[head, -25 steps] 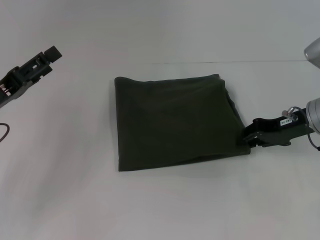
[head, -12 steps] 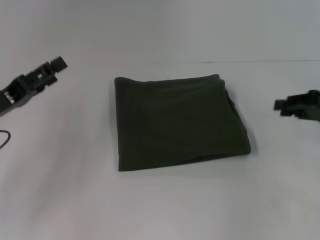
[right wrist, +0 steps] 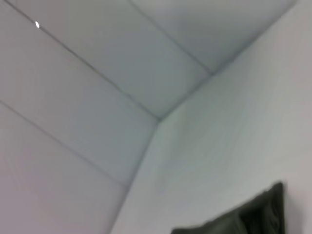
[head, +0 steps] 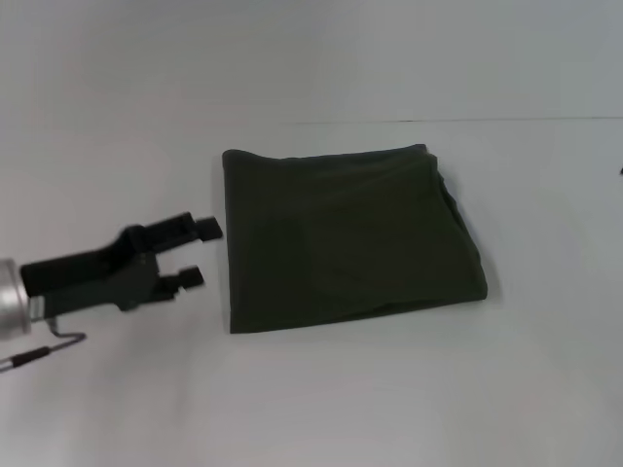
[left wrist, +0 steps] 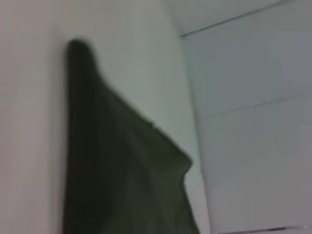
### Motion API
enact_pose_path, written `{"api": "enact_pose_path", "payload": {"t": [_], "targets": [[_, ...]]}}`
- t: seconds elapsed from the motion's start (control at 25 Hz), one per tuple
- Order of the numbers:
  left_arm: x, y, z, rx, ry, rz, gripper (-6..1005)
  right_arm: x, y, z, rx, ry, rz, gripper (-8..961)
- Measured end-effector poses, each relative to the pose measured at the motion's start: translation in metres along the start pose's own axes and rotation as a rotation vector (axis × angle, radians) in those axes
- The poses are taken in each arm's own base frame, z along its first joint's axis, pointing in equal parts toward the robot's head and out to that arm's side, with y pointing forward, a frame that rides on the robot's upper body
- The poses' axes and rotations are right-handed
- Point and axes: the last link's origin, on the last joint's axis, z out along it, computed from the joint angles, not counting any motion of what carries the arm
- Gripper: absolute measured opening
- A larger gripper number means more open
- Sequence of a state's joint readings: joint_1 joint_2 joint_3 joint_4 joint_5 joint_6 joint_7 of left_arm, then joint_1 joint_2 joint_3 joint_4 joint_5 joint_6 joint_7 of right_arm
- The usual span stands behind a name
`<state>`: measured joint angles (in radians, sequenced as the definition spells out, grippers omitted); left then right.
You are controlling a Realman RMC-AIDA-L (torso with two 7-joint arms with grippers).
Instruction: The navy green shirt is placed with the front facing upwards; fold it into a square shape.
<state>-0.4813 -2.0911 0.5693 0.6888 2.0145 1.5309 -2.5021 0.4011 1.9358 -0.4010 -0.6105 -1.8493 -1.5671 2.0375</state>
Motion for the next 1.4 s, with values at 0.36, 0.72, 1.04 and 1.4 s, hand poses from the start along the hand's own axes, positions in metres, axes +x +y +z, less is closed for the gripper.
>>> {"api": "enact_pose_path", "payload": {"t": [0.36, 0.72, 1.04, 1.4], "targets": [[-0.027, -0.028, 0.019, 0.050, 0.030, -0.291, 917, -0.011, 0.007, 0.002, -0.045, -0.038, -0.009, 824], [-0.028, -0.034, 0.033, 0.100, 0.047, -0.343, 900, -0.019, 0.011, 0.006, -0.056, -0.047, -0.019, 825], [-0.025, -0.026, 0.045, 0.086, 0.027, -0.292, 900, -0.017, 0.011, 0.008, -0.057, -0.049, -0.013, 825], [-0.016, -0.011, 0.060, 0.114, -0.021, -0.054, 899, -0.015, 0.010, 0.008, -0.059, -0.050, -0.010, 824]]}}
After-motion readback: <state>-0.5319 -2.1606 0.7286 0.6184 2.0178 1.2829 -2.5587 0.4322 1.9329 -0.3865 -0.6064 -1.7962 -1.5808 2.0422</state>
